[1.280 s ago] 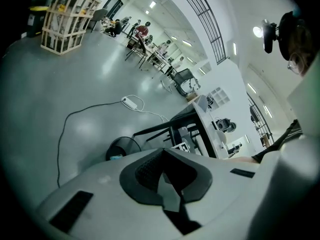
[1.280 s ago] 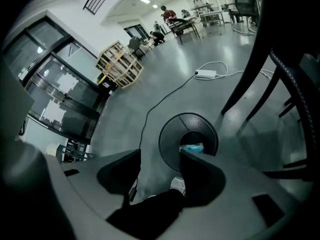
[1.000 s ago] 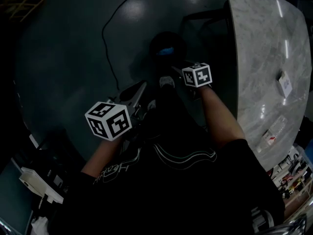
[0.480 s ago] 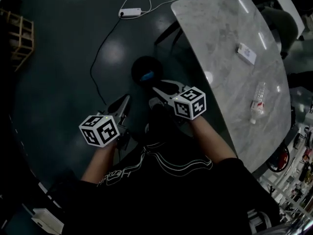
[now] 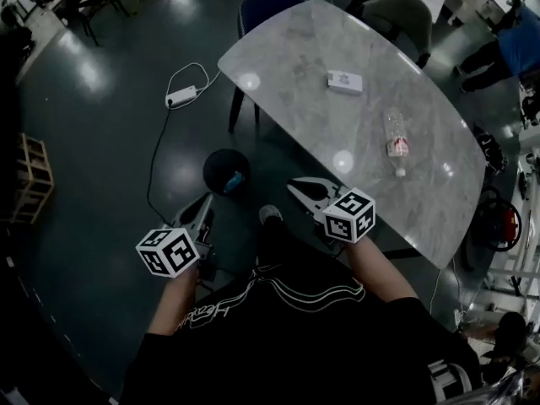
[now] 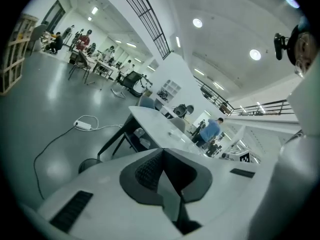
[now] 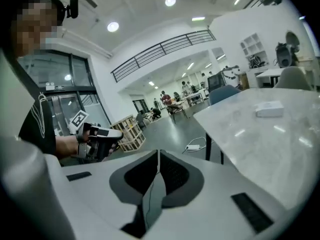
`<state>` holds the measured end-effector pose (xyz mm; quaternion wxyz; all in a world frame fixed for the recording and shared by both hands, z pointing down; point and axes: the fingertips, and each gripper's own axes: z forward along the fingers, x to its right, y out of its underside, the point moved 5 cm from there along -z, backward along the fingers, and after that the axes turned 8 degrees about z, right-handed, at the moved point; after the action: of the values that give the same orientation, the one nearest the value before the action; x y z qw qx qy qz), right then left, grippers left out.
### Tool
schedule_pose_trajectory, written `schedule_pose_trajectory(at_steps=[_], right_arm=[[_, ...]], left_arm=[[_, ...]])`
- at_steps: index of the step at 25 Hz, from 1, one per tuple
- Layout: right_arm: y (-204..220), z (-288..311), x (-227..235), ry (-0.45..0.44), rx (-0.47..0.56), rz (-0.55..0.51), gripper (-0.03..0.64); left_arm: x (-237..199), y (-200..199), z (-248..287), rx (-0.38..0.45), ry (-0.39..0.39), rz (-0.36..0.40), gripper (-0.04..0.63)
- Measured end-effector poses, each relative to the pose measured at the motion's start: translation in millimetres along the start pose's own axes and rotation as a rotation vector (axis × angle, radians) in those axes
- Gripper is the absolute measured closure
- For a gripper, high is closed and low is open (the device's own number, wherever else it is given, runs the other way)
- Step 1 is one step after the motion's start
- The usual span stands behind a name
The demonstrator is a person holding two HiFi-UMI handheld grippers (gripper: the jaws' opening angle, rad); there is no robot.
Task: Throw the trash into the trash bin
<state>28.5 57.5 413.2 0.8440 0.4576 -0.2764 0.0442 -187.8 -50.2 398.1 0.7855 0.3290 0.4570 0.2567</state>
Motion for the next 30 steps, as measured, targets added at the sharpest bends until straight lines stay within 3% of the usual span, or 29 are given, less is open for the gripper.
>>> schedule_pose_trajectory(at_steps=[4,7,10,12,19,23,30], right_arm=[[-10.1,-63.2,18.6,0.137,0.064,-0.134,0.577],[-27.3,-121.3,48.7,0.304,0.096,-0.256,0.577],[-40.3,-176.4,78.5,0.450,0.109,-0.269,0.577],[-49.2,-200.9,86.5,0.490,0.142,-0.241,0.577],[-98.2,-219.3,129.7,0.402,0.309,-0.107,0.575],[-115.3,-224.5,155.8,0.378,0.308,-0.098,0.575],[-131.3,-231.1,179.9,0.335,0.297,-0.104,0.575]], left_arm=[[32.6,-12.3,22.3,-0.021,0.082,0.099,0.589],[58.7,-22.0,47.2,-0.043,0.149,0.196,0.589],[82.5,-31.0,80.3,-0.076,0.206,0.283,0.589],[97.9,-38.6,107.2,-0.105,0.245,0.315,0.589],[148.6,-78.6,218.5,-0.155,0.344,0.415,0.589],[177.6,-98.2,261.5,-0.163,0.389,0.501,0.588],[210.3,-102.2,310.8,-0.197,0.413,0.552,0.586]])
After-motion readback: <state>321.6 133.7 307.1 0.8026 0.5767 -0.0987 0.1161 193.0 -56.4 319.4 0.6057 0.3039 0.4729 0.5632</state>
